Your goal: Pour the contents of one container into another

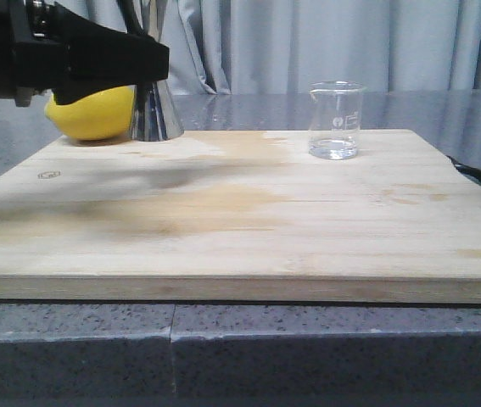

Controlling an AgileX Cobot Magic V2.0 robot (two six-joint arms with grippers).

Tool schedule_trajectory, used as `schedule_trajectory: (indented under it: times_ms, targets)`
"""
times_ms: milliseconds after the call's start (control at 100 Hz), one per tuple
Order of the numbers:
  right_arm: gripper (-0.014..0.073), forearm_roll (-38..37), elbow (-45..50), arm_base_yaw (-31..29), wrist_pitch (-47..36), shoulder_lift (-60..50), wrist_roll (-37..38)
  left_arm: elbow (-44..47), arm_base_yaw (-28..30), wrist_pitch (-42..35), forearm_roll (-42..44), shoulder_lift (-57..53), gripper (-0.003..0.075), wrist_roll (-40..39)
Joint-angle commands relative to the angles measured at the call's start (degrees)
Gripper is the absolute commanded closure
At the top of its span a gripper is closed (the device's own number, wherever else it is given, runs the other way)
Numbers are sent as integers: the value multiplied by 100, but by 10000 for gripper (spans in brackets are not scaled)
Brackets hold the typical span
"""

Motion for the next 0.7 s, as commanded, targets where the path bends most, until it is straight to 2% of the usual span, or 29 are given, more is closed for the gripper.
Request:
schedule_trajectory:
  times_ms: [0,130,690]
  targets:
    - [60,146,-180,54,-230,-145,27,-197,19,-545,-386,37,739,28]
    - [60,146,-180,88,-193,-145,27,-228,19,-796,-393,272,739,132]
    - [60,134,-180,88,-79,-145,27,-303,19,-761,-393,594,739,285]
